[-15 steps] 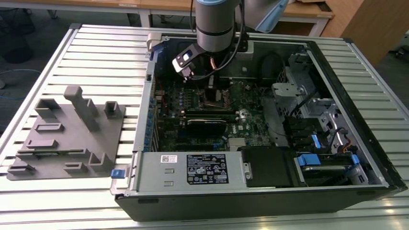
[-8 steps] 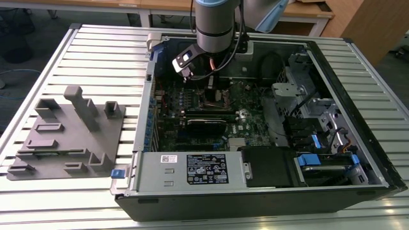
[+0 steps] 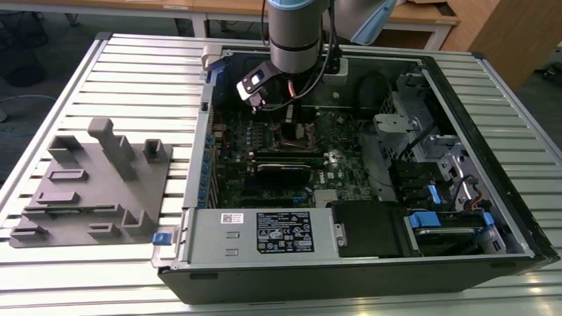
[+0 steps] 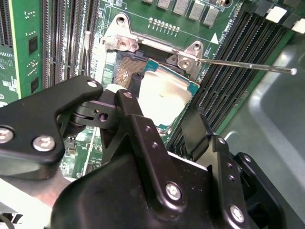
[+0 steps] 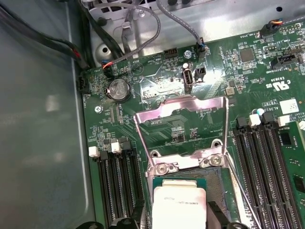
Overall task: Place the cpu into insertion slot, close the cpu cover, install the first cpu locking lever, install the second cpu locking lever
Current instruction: 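Place the cpu into insertion slot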
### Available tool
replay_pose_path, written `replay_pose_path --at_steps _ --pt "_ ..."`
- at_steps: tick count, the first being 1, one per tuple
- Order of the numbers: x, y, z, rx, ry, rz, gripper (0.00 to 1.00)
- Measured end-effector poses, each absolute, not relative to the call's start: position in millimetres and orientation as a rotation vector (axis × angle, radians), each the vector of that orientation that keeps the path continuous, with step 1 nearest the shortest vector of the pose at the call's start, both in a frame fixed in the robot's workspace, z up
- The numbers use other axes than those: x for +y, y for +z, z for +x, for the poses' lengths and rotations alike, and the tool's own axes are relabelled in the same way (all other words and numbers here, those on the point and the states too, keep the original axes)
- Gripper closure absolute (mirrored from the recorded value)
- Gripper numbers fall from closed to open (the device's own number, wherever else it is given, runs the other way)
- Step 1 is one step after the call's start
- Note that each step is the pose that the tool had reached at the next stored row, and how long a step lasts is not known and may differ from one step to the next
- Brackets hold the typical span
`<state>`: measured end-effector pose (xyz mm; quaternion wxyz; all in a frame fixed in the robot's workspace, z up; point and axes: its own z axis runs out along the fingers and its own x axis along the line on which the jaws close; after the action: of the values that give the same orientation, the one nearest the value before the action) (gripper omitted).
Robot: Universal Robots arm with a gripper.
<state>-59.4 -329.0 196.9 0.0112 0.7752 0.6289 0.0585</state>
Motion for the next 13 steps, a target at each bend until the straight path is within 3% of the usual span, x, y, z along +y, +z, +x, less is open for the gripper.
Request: replay_pose_path --at_steps 13 --pt "-329.0 196.6 -59.3 1.961 0.181 2.418 0.4"
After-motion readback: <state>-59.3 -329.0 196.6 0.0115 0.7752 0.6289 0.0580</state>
